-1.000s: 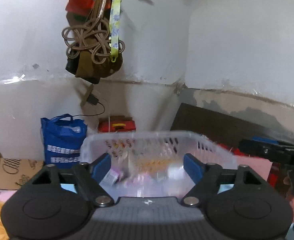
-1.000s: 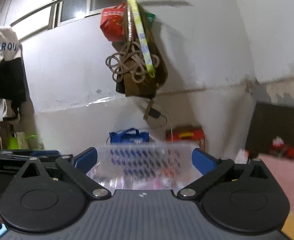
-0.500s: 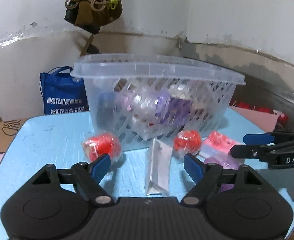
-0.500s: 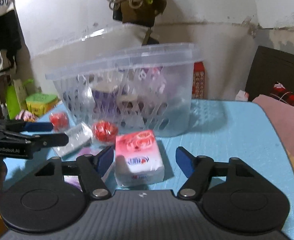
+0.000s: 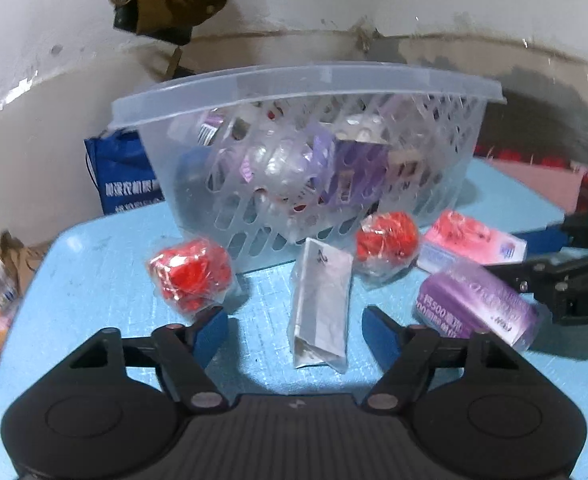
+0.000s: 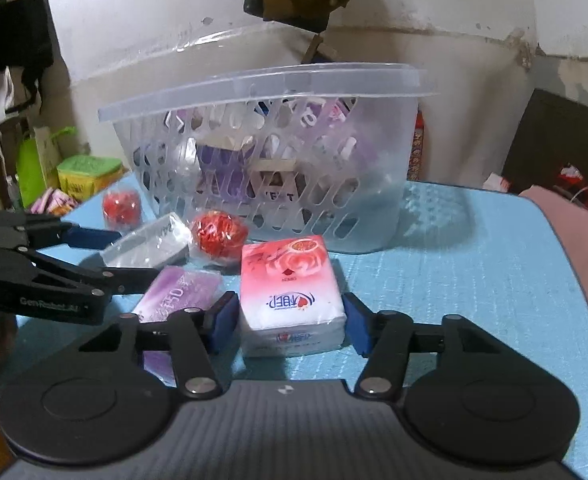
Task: Organize objects
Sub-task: 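Grasp the pink tissue pack with the right gripper while the left grasps a white box, then lift the pink tissue pack with the right gripper while the left lifts the white box toward the basket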
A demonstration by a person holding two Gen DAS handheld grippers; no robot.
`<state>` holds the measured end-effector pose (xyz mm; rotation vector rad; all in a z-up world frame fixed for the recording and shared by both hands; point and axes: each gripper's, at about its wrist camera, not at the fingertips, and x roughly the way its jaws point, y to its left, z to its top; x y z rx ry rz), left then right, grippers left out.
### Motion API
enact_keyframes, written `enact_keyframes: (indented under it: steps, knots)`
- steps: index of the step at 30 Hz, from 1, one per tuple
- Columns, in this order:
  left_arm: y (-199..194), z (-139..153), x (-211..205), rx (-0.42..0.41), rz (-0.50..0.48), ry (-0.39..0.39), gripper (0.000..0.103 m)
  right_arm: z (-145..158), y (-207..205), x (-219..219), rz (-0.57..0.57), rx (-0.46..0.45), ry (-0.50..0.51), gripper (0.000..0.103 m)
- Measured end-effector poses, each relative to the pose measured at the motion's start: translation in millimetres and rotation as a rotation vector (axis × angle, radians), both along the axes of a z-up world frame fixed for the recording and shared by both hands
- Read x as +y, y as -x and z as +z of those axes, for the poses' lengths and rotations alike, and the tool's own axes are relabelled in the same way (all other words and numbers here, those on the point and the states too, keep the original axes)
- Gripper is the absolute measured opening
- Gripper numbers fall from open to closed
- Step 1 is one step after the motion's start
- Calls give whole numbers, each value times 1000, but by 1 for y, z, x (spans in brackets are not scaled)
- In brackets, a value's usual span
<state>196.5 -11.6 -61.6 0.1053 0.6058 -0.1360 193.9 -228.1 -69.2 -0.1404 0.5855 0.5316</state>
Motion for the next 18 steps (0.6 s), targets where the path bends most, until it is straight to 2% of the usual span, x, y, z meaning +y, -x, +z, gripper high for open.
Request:
enact_keyframes:
  steps: [1, 2, 4, 5, 9, 11, 18]
  knots:
    - [1, 0, -2, -6, -2, -13, 74, 0, 2, 2, -1, -9, 10, 57]
    - [2, 0, -4, -12, -7, -24, 67, 0, 3, 3, -6, -22, 13, 57]
    - [6, 0, -4, -26, 2, -32, 40, 2, 7, 0, -24, -49, -5, 56]
    - [8, 0, -2, -34, 14, -25, 35, 2, 9, -4, -35, -64, -25, 56]
    - [18, 3, 15, -88, 15, 78, 34, 4, 13, -22, -67, -94, -142, 56]
    - [20, 4, 18, -97, 10, 98, 34, 4, 15, -27, -74, -106, -180, 56]
    - [19, 4, 24, -111, 2, 149, 35, 6, 19, -26, -98, -161, -195, 56]
